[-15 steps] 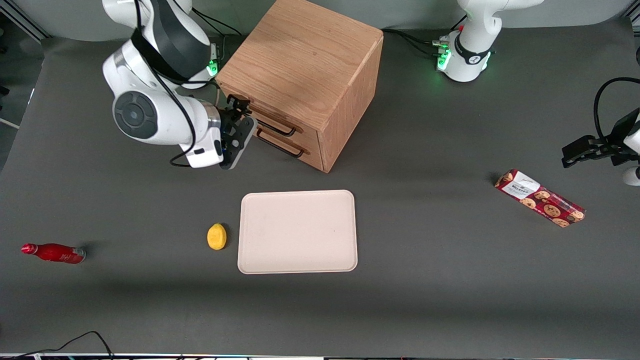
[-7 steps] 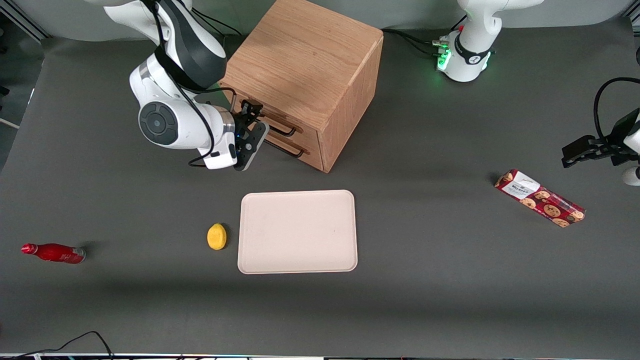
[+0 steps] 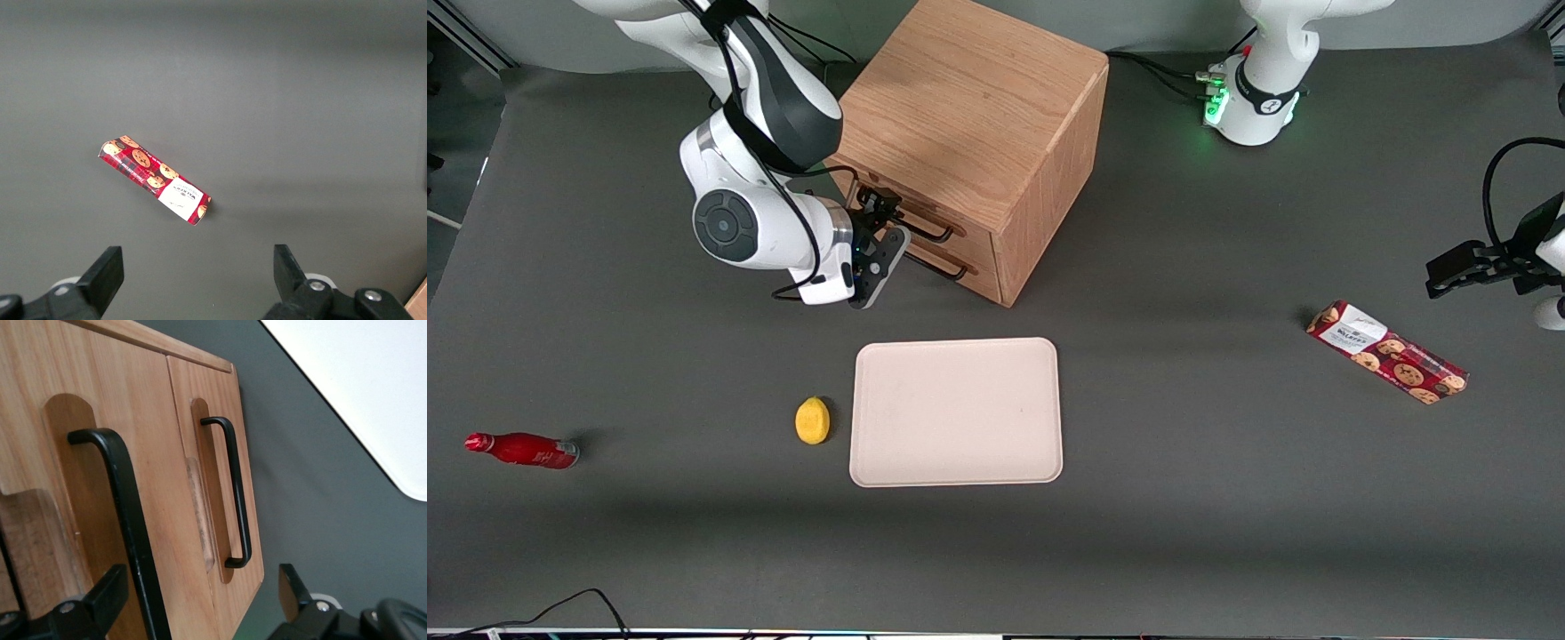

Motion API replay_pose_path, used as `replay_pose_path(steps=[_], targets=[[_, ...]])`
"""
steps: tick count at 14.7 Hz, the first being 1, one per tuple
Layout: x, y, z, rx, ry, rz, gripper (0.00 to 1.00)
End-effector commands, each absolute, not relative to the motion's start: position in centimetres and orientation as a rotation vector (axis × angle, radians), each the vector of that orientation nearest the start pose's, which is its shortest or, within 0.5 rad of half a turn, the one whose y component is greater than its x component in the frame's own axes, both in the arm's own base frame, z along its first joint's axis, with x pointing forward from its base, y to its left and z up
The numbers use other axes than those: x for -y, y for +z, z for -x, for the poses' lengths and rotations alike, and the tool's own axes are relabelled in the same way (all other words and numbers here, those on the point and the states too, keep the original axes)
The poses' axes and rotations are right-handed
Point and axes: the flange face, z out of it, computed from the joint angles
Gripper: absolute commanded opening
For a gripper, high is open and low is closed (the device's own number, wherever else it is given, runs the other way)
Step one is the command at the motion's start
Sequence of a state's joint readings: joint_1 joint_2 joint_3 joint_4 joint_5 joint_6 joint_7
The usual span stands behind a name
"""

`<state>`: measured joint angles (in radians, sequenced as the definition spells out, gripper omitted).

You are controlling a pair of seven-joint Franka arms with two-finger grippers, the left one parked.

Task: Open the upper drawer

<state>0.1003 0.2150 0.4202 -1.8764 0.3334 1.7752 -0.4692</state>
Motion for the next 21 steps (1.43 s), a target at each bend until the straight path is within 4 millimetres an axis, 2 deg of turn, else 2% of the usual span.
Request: replay_pose_path(steps=[1, 10, 21], targets=[[-30.4, 39.7, -48.0, 1.129, 0.397, 2.446, 1.0], [-30.2, 38.1, -49.3, 1.156, 0.349, 2.473, 1.0], [-28.0, 37.1, -54.9, 1.147, 0.306, 2.527, 1.0]])
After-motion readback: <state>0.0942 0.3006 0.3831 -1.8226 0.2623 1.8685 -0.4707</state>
